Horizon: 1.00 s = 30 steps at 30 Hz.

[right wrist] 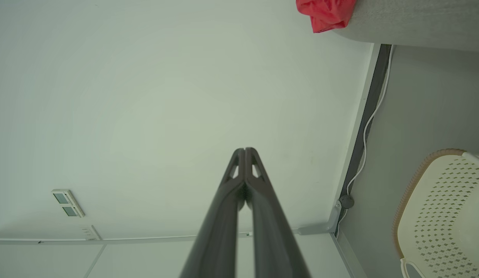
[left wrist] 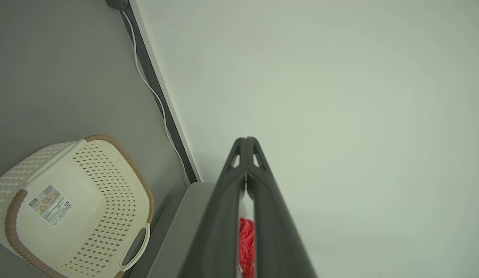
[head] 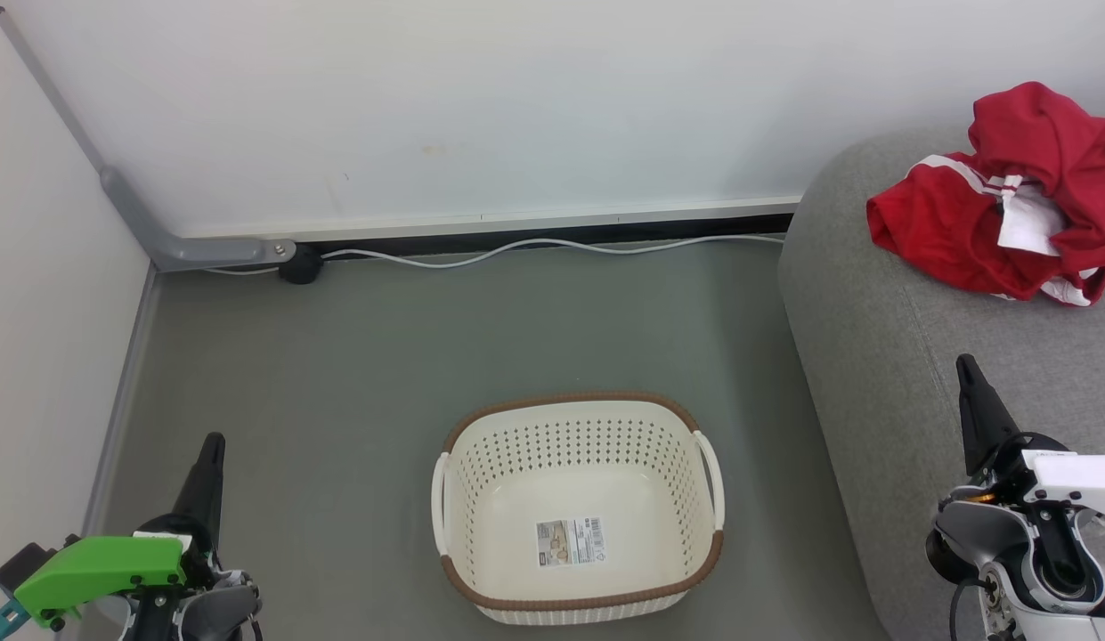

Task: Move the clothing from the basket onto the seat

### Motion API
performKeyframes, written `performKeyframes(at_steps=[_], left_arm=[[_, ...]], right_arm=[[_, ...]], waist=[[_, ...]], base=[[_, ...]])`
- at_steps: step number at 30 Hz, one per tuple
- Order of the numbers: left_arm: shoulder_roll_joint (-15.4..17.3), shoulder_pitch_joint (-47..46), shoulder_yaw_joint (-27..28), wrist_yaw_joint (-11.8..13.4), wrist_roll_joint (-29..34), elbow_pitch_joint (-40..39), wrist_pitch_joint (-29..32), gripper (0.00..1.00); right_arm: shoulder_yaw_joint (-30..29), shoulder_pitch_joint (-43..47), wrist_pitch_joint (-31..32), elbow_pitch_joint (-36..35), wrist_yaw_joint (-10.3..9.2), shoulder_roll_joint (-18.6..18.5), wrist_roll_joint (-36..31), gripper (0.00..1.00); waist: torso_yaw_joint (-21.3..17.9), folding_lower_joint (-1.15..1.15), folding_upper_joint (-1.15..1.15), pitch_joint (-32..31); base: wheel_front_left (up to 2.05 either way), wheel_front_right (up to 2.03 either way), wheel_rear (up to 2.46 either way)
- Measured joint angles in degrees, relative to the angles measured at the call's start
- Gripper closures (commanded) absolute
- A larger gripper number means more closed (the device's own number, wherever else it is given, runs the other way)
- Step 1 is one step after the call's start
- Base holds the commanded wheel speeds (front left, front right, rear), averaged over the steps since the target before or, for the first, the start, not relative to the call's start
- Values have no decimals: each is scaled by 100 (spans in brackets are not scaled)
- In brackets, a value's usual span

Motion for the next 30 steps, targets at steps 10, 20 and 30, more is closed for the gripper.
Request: performKeyframes(at_steps=[10, 20, 30], left_arm=[[-9, -32, 3, 0, 0, 4, 1, 100], [-12, -32, 5, 0, 0, 7, 1, 100], [-13, -32, 10, 0, 0, 8, 1, 100]], right_arm=[[-3, -1, 1, 0, 0, 1, 0, 100], [-8, -1, 1, -1, 0, 2, -1, 100], [-11, -2, 1, -1, 1, 3, -1, 100]], waist=[[0, 0, 0, 0], [0, 0, 0, 0], [0, 0, 0, 0]], base=[[0, 0, 0], [0, 0, 0], [0, 0, 0]])
